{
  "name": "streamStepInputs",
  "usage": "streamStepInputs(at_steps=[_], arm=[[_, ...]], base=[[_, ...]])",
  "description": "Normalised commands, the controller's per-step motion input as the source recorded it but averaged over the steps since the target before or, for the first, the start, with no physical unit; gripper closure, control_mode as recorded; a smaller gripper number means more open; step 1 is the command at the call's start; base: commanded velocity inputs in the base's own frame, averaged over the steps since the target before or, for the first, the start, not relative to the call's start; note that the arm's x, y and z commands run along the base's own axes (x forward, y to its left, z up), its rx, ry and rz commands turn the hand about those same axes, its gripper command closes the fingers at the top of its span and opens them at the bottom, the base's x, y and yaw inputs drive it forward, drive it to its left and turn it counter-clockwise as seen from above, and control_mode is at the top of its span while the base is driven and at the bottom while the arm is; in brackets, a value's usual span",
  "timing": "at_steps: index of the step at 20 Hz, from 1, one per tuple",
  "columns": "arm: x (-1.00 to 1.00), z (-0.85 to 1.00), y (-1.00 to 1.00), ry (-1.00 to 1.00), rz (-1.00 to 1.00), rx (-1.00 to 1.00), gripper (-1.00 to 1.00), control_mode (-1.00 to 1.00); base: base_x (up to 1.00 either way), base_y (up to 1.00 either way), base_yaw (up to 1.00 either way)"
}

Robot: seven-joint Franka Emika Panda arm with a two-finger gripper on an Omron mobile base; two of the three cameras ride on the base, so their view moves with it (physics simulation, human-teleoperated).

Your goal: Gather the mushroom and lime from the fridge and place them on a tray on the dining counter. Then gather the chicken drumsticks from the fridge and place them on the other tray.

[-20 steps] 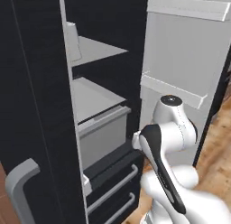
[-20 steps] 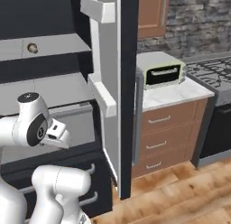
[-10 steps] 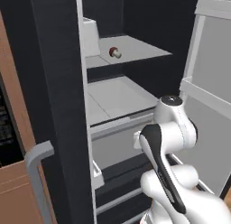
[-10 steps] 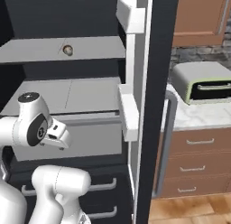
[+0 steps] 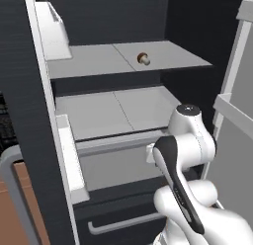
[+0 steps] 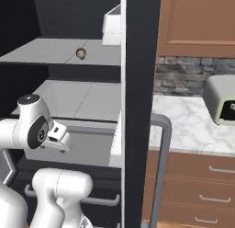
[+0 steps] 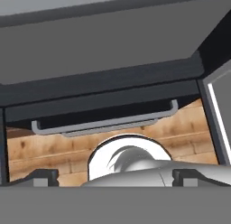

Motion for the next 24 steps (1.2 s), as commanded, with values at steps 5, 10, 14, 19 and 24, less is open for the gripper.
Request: streamStepInputs(at_steps=[5, 10, 14, 19, 24], arm=[[0.00, 0.00, 0.00, 0.00, 0.00, 0.00, -1.00, 1.00], [0.00, 0.00, 0.00, 0.00, 0.00, 0.00, -1.00, 1.00], [0.43, 0.21, 0.00, -0.06, 0.06, -0.01, -1.00, -1.00], [0.68, 0.76, -0.02, -0.23, 0.15, -0.05, -1.00, -1.00], [0.60, 0.96, -0.07, -0.21, 0.11, -0.10, -1.00, -1.00]], base=[[0.84, -0.13, 0.24], [0.93, -0.10, 0.18], [0.49, -0.01, 0.07], [0.00, 0.00, 0.00], [0.00, 0.00, 0.00]])
